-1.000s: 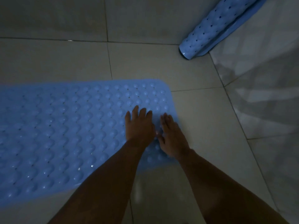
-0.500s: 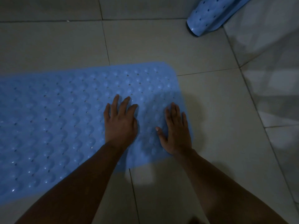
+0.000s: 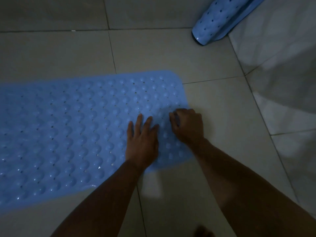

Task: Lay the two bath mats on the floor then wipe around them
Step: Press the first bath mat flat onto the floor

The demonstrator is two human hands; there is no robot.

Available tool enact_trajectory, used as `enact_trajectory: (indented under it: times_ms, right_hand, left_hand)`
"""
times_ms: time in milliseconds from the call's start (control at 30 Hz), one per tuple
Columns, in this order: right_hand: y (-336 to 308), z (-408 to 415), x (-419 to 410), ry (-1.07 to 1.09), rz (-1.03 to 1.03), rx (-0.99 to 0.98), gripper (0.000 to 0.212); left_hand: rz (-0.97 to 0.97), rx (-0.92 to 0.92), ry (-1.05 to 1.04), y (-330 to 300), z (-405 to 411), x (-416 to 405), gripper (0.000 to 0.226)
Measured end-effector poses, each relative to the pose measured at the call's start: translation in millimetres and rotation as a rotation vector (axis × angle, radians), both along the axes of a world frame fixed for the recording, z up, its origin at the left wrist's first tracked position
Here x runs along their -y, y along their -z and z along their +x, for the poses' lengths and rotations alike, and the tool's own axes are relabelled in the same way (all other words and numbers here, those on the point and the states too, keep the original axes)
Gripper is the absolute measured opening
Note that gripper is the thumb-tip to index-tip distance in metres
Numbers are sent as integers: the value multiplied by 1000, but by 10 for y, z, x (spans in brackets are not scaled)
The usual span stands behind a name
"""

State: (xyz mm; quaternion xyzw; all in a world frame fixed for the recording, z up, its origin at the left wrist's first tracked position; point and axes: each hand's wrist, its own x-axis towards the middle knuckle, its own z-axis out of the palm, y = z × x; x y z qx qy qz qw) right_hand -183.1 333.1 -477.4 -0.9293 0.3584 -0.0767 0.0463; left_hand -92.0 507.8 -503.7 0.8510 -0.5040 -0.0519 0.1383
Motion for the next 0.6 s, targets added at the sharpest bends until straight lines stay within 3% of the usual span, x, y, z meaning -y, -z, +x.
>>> enact_trajectory:
  times_ms: [367, 600]
  right_hand:
    - [135, 27, 209, 14, 10, 211, 31]
    - [127, -10, 210, 28, 58, 213, 31]
  left_hand:
    - [162, -6, 104, 146, -311, 112, 80]
    - [240, -76, 134, 88, -316, 87, 98]
